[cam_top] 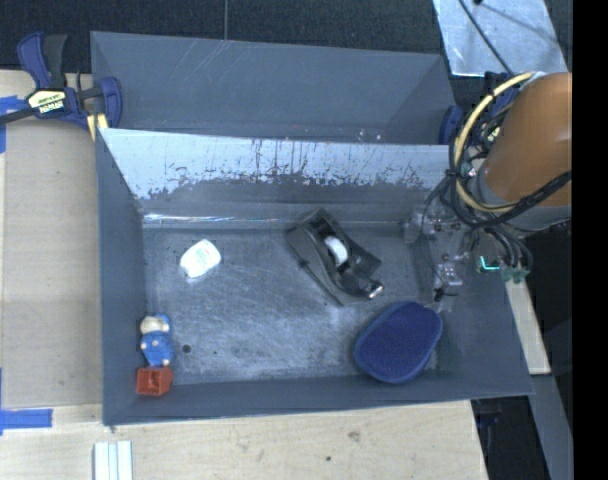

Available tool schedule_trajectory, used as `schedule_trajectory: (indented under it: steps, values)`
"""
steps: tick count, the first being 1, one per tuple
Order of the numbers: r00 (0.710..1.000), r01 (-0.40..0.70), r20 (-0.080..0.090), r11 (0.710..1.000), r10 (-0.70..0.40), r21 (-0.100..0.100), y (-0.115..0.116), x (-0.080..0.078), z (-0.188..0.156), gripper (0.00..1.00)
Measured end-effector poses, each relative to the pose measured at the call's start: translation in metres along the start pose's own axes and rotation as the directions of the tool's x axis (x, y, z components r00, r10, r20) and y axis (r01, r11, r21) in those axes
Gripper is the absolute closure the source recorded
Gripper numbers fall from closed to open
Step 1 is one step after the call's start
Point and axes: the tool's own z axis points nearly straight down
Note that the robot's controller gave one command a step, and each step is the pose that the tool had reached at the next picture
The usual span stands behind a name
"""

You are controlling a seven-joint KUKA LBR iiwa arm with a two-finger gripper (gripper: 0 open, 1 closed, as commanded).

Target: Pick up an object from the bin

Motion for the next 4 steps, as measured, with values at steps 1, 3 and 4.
schedule_trajectory:
  steps: [1,3,4]
  values:
    - [0.983,0.184,0.007,0.983,-0.184,0.001,-0.005,0.036,0.135,0.0]
    - [0.588,0.809,0.006,0.588,-0.809,0.01,0.01,0.048,0.102,0.0]
    - [0.391,0.92,0.003,0.391,-0.92,0.01,0.019,0.033,0.132,0.0]
